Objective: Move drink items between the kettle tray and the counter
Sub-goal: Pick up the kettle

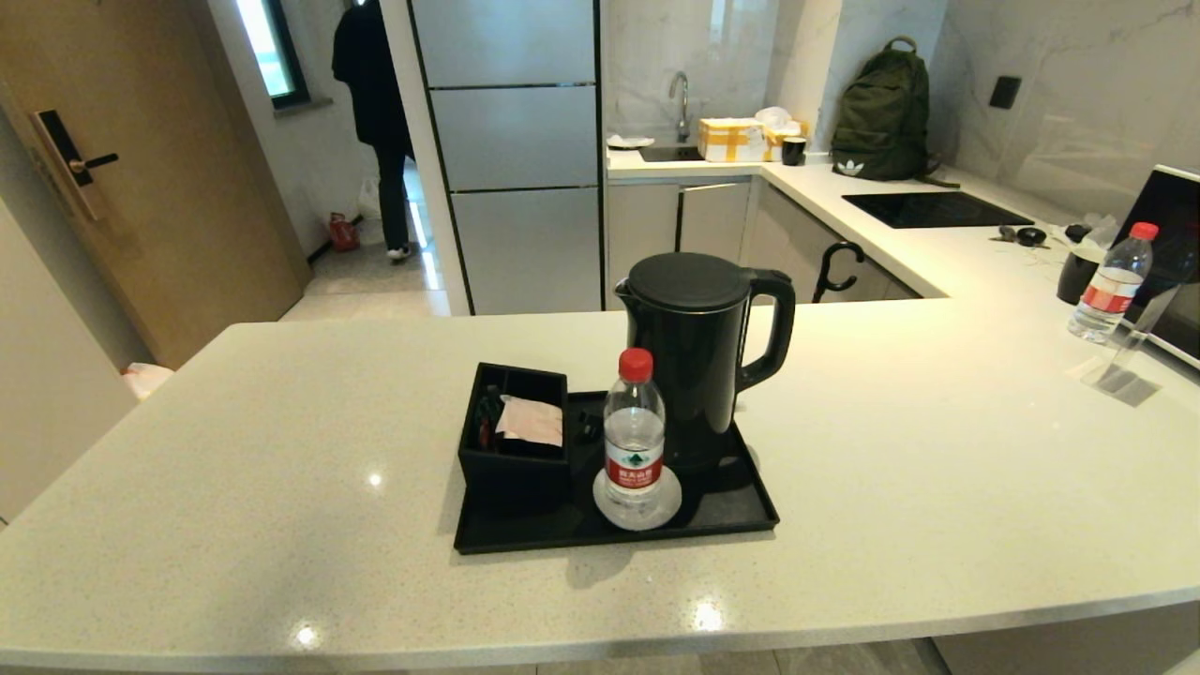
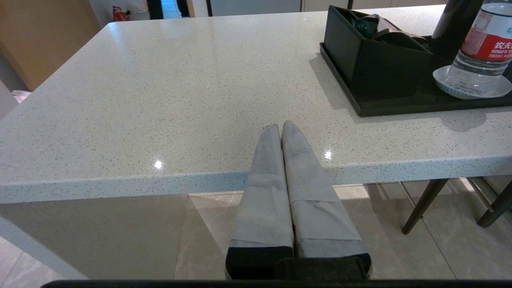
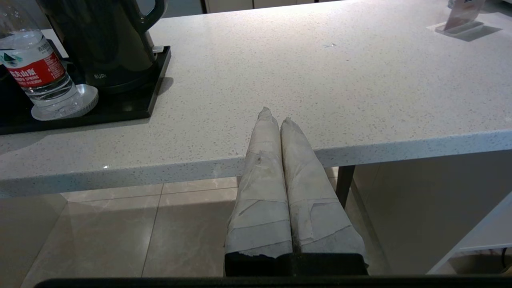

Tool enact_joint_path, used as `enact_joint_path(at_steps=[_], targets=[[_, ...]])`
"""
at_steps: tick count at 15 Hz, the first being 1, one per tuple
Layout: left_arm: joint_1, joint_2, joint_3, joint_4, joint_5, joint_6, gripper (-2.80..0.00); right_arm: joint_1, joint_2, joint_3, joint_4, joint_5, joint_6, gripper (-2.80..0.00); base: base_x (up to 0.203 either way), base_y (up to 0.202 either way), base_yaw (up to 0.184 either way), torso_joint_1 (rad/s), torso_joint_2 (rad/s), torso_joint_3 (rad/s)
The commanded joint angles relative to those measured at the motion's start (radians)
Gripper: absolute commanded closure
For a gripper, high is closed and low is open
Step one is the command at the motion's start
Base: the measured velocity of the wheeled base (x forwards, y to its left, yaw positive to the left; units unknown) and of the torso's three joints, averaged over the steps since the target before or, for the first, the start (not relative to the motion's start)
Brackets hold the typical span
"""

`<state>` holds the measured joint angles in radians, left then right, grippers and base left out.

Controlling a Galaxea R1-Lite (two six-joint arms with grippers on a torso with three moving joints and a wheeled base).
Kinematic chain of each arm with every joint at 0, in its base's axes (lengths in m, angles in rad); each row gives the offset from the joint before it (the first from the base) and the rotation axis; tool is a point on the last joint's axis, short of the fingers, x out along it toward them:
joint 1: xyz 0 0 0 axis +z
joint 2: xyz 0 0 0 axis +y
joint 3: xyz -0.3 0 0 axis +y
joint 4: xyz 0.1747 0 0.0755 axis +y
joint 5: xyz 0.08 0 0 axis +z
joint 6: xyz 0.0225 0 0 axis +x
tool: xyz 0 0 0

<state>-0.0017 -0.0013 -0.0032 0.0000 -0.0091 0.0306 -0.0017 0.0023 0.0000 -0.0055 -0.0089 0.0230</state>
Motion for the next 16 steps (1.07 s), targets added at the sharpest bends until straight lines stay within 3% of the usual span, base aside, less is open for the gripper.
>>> enact_joint_path(at_steps=[1, 7, 10, 12, 15, 16], targets=[[0.000, 0.001, 0.000, 0.000, 0.000, 0.000, 0.00, 0.000, 0.002, 0.002, -0.001, 0.000, 0.000, 0.00, 0.000, 0.000, 0.000, 0.000, 0.00, 0.000], [0.000, 0.001, 0.000, 0.000, 0.000, 0.000, 0.00, 0.000, 0.031, -0.048, 0.022, 0.019, -0.003, 0.00, 0.000, 0.000, 0.000, 0.000, 0.00, 0.000], [-0.001, 0.001, 0.000, 0.000, 0.000, 0.000, 0.00, 0.001, 0.171, -0.327, 0.074, 0.060, 0.062, 0.00, 0.000, 0.000, 0.000, 0.000, 0.00, 0.000], [0.000, 0.001, 0.000, 0.000, 0.000, 0.000, 0.00, 0.004, 0.294, -0.544, 0.184, 0.084, 0.121, 0.00, 0.000, 0.000, 0.000, 0.000, 0.00, 0.000], [0.000, 0.001, 0.000, 0.000, 0.000, 0.000, 0.00, 0.018, 0.509, -0.781, 0.522, 0.285, 0.304, 0.00, 0.000, 0.000, 0.000, 0.000, 0.00, 0.000], [0.000, 0.001, 0.000, 0.000, 0.000, 0.000, 0.00, 0.022, 0.545, -0.806, 0.574, 0.342, 0.347, 0.00, 0.000, 0.000, 0.000, 0.000, 0.00, 0.000]])
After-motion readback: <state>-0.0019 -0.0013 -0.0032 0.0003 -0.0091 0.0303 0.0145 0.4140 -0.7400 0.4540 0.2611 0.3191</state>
